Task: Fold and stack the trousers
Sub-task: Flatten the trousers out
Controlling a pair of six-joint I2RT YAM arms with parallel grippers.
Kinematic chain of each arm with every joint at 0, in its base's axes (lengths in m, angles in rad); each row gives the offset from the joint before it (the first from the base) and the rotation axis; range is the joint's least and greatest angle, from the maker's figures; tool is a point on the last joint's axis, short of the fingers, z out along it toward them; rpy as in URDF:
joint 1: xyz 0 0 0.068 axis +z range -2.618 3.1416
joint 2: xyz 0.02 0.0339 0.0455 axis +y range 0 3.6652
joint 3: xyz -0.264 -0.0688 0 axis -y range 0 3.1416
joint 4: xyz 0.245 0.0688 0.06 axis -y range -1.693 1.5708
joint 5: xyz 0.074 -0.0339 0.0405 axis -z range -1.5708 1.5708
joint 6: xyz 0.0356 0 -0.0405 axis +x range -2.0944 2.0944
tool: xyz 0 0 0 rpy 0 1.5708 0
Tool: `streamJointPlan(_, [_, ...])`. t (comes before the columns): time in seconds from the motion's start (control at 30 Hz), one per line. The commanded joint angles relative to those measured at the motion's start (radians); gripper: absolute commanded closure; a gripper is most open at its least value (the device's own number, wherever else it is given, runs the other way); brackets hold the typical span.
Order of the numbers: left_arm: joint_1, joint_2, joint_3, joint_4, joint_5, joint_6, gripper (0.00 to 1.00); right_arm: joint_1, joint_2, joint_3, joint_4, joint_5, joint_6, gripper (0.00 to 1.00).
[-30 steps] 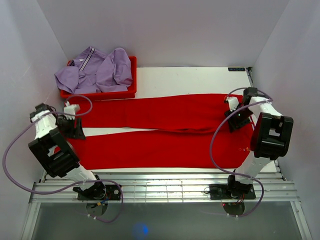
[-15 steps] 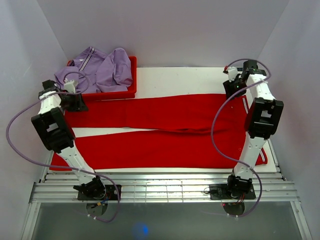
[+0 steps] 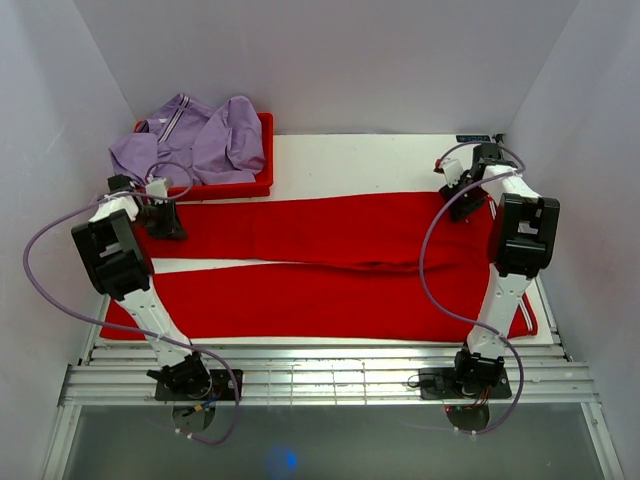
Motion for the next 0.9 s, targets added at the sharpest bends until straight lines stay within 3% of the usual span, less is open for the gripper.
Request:
streamJointPlan(0.0, [0.001,-0.026,-0.109,-0.083,-0.086,0.089,0.59,-0.034,-0.049,-0.108,-0.060,0.068,-0.110,0.56])
streamJointPlan(0.2, [0.012,-0.130,-0.230,-0.158,-0.106,0.198,0.63,-0.038,-0.154,-0.251,-0.093,0.056,-0.220,0.55])
streamJointPlan(0.27, [0.020,-0.183,-0.232,-0.178,-0.118,0.229,0.59,-0.043,-0.181,-0.234,-0.103,0.047,-0.237,0.54])
streamJointPlan(0.33, [0.035,-0.210,-0.173,-0.209,-0.092,0.284,0.50,-0.057,-0.183,-0.181,-0.152,0.024,-0.263,0.51])
streamJointPlan(0.37, [0.044,-0.216,-0.133,-0.253,-0.065,0.304,0.38,-0.061,-0.177,-0.142,-0.172,0.007,-0.273,0.50])
streamJointPlan(0.43, [0.061,-0.205,0.014,-0.296,-0.004,0.331,0.29,-0.078,-0.143,0.003,-0.223,-0.013,-0.309,0.43])
streamJointPlan(0.57, [0.083,-0.106,0.318,-0.470,0.150,0.388,0.02,-0.101,-0.045,0.256,-0.382,-0.054,-0.398,0.22])
streamJointPlan(0.67, [0.086,-0.030,0.475,-0.488,0.207,0.378,0.02,-0.115,0.026,0.356,-0.398,-0.071,-0.456,0.15])
streamJointPlan(0.87, [0.116,0.049,0.550,-0.455,0.297,0.348,0.08,-0.126,0.133,0.395,-0.421,-0.137,-0.543,0.18])
